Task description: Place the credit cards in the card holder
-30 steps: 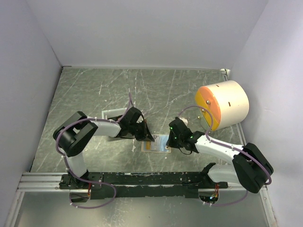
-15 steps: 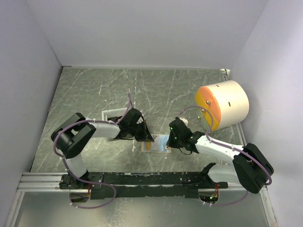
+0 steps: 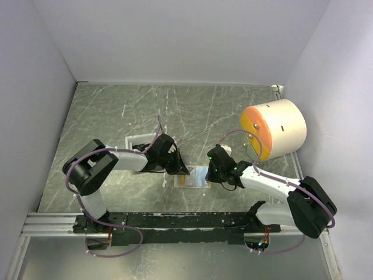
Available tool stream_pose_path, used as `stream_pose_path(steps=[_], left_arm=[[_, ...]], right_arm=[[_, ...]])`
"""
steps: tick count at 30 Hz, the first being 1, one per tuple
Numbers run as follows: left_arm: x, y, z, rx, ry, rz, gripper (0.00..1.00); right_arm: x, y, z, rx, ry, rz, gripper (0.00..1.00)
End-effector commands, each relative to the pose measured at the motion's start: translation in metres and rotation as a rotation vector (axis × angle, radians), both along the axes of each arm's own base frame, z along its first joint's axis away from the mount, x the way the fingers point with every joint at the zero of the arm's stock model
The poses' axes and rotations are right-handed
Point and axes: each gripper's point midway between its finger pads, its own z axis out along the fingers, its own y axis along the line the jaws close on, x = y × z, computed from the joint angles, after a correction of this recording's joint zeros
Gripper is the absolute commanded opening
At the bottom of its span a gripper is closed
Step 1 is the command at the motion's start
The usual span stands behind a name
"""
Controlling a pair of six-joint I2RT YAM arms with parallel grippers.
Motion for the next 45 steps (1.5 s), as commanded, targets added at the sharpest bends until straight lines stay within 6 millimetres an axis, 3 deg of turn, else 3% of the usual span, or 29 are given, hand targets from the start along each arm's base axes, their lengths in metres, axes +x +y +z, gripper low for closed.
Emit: stream_pose_path(steps=[1,5,10,21,45], left_arm=[[-0.017,0.015,-0.018,0.082,0.039,-0.012,0.07],[-0.017,0.003,0.002,-0.001,0.03,-0.031,0.07],[-0.014,-0.002,0.01,-0.008,0.022,-0.044,0.07],[-0.015,0.003,0.003,0.025,0.027,-0.053,0.07],[0.002,0.012,-0.005,0.042,-0.011,0.038,0.07]], right_arm=[[-0.004,-0.015,0.016,-0.075,-0.004,-0.004,0.21],[-0.004,0.009,0.036,0.002,-0.042,0.034,0.24],[-0.009,0.027,0.022,-0.022,-0.026,0.072,0.27],[-0.015,-0.001,-0.016,-0.198,0.024,0.037,0.18],[-0.024,-0.006,-0.024,-0.166,0.037,0.027,0.13]])
